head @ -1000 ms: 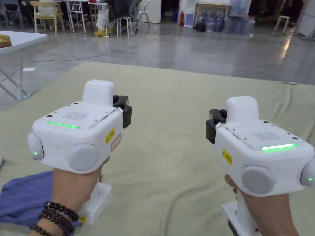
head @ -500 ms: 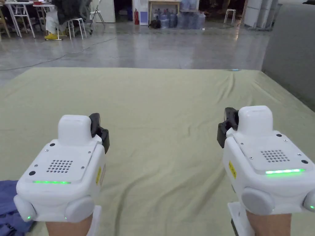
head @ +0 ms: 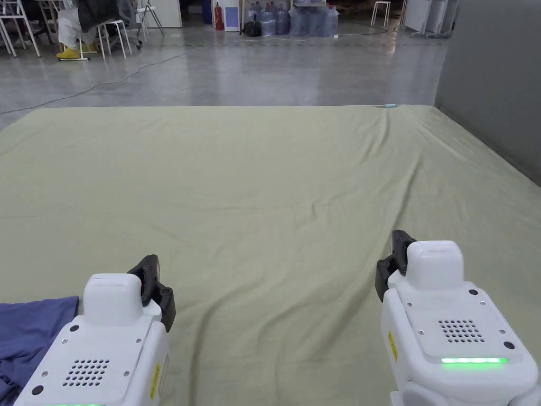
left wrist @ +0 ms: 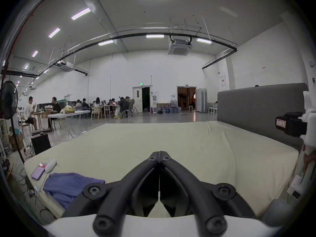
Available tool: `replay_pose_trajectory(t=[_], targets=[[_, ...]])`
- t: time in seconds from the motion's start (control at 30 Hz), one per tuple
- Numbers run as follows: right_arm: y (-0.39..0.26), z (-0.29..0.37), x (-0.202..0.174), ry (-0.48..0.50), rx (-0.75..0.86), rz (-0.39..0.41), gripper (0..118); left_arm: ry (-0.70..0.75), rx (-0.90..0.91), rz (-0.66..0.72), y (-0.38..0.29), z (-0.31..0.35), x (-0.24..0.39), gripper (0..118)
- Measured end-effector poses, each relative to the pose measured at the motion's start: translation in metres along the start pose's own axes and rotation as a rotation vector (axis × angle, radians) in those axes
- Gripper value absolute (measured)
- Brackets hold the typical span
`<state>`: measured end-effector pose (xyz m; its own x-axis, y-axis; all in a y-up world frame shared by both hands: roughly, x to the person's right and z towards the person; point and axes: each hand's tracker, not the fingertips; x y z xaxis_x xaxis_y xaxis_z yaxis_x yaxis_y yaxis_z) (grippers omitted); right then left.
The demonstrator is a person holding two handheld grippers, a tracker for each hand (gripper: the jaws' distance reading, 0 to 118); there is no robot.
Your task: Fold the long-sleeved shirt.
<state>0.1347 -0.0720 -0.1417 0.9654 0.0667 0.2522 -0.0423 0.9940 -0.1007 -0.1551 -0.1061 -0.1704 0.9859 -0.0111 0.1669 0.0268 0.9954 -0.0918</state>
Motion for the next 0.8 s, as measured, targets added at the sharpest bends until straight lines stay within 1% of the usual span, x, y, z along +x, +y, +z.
replay_pose_trajectory(t=[0.17, 0.23, 0.27, 0.3, 0.33, 0.37, 0.4, 0.43, 0.5, 0.57, 0.67, 0.73, 0.8], targets=[[-0.001, -0.003, -0.004, 0.014, -0.011, 0.003, 0, -0.006, 0.004, 0.019, 0.005, -0.001, -0.002, 0], [-0.003, -0.007, -0.005, 0.030, -0.031, 0.001, 8, -0.019, -0.002, 0.030, 0.009, -0.003, -0.003, 0], [-0.005, -0.008, -0.006, 0.044, -0.037, 0.001, 8, -0.015, -0.006, 0.030, 0.009, -0.004, -0.003, 0], [-0.007, -0.011, -0.008, 0.047, -0.049, 0.006, 31, -0.007, -0.009, 0.032, 0.009, -0.006, -0.003, 17], [-0.008, -0.013, -0.010, 0.044, -0.059, 0.014, 66, -0.008, -0.014, 0.032, 0.009, -0.008, -0.004, 40], [-0.011, -0.014, -0.010, 0.029, -0.059, 0.021, 107, -0.010, -0.022, 0.033, 0.009, -0.010, -0.004, 84], [-0.013, -0.009, -0.011, 0.004, 0.005, 0.014, 118, -0.016, -0.027, 0.029, 0.007, -0.011, -0.004, 109], [-0.014, -0.010, -0.013, 0.010, 0.000, 0.017, 118, -0.005, -0.038, 0.026, 0.003, -0.009, -0.004, 118], [-0.014, -0.011, -0.010, 0.020, -0.007, 0.008, 118, 0.032, 0.065, -0.001, -0.001, -0.014, 0.000, 118], [-0.016, -0.015, -0.013, -0.010, 0.000, 0.013, 118, 0.016, 0.086, -0.007, -0.008, -0.016, -0.001, 118], [-0.021, -0.017, -0.010, -0.005, -0.008, 0.010, 118, 0.022, 0.039, -0.045, -0.012, -0.017, 0.001, 118], [-0.022, -0.016, -0.011, -0.014, -0.026, 0.012, 118, 0.021, 0.007, -0.053, -0.012, -0.017, 0.002, 118], [-0.023, -0.015, -0.007, 0.002, -0.035, 0.001, 118, 0.043, -0.006, -0.047, -0.013, -0.015, 0.003, 118]])
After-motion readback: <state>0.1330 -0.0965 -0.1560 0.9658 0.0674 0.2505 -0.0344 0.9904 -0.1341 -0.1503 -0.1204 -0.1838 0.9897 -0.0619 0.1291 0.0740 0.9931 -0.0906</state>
